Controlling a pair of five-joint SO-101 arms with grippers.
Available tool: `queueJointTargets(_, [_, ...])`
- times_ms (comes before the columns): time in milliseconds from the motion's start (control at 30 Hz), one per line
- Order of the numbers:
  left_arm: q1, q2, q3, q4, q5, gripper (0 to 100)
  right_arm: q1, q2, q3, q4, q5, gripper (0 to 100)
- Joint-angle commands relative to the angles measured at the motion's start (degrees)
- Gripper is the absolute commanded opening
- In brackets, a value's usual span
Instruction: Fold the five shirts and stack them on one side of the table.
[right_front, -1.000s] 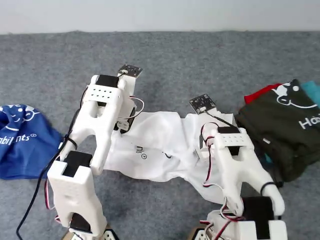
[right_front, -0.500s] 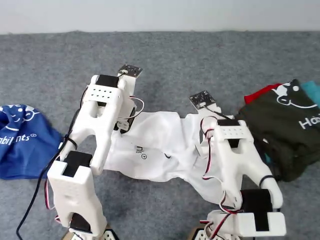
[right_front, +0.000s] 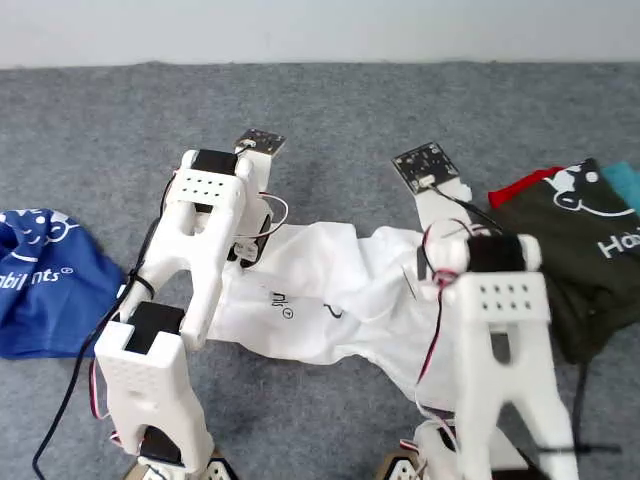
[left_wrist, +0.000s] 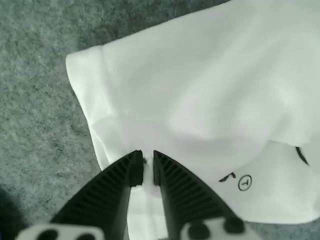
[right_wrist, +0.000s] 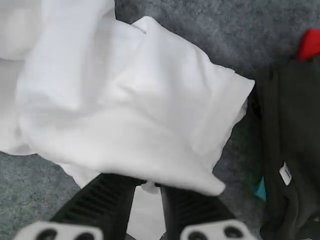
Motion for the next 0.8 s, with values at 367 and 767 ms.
queueJointTargets(367, [-9.85, -25.67, -4.53, 8.26, -0.88, 1, 3.47, -20.35, -19.52, 5.76, 2.46, 1.0])
queueJointTargets(767, [-14.95, -56.79, -4.70, 6.51, -0.97, 1, 12.26, -20.70, -41.41, 5.76, 2.46, 1.0])
